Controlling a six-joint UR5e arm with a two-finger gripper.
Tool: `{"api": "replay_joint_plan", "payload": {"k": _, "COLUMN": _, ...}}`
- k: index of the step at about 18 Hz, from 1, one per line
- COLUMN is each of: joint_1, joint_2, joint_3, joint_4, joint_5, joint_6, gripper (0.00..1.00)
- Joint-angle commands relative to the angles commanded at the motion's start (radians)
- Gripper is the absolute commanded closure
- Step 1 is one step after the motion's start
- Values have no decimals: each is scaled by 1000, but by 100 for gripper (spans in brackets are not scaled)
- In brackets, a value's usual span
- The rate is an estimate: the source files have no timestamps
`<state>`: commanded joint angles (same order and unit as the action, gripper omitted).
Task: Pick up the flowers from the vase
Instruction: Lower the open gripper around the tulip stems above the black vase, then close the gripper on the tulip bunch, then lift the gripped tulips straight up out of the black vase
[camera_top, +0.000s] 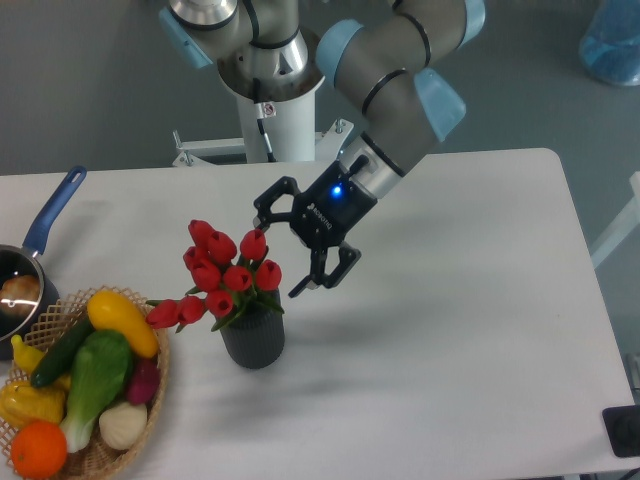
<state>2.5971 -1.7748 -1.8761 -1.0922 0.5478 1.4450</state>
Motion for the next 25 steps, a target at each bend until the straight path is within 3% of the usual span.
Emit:
{"api": "replay_joint_plan", "payload": {"k": 5, "joint_1": -34, "joint_2": -14, "joint_3": -3, "joint_4": 29, "joint_5": -15, "joint_6": 2, "gripper": 4}}
{"api": "replay_joint_plan", "payload": {"k": 6, "joint_1": -35, "joint_2": -12, "joint_3": -5, "joint_4": 29, "joint_5": -15, "joint_6": 0, "gripper": 11}}
{"api": "replay_joint_plan", "payload": {"k": 8, "joint_1": -46, "joint_2": -14, "joint_3": -8, "joint_4": 32, "joint_5": -19, "joint_6": 5, "gripper": 30}}
{"api": "replay_joint_plan", "payload": {"k": 11, "joint_1": -34, "joint_2": -14, "joint_3": -8, "joint_4": 35, "joint_5": -19, "joint_6": 6, "gripper": 74}}
{"api": "replay_joint_plan", "payload": {"k": 13, "joint_1": -32, "joint_2": -12, "joint_3": -2, "joint_4": 32, "joint_5": -17, "joint_6": 5, "gripper": 96}}
{"api": "replay_joint_plan", "payload": {"k": 14, "joint_1": -28, "joint_2": -11, "joint_3": 0, "joint_4": 31, "joint_5": -17, "joint_6": 3, "gripper": 100}}
{"api": "replay_joint_plan", "payload": {"k": 20, "joint_1": -5, "joint_2": 8, "joint_3": 11, "joint_4": 29, "joint_5": -19, "joint_6": -15, "gripper": 100}}
{"api": "replay_joint_plan", "payload": {"k": 25, "joint_1": 20, "joint_2": 69, "joint_3": 26, "joint_4": 20, "joint_5": -44, "joint_6": -107, "gripper": 100}}
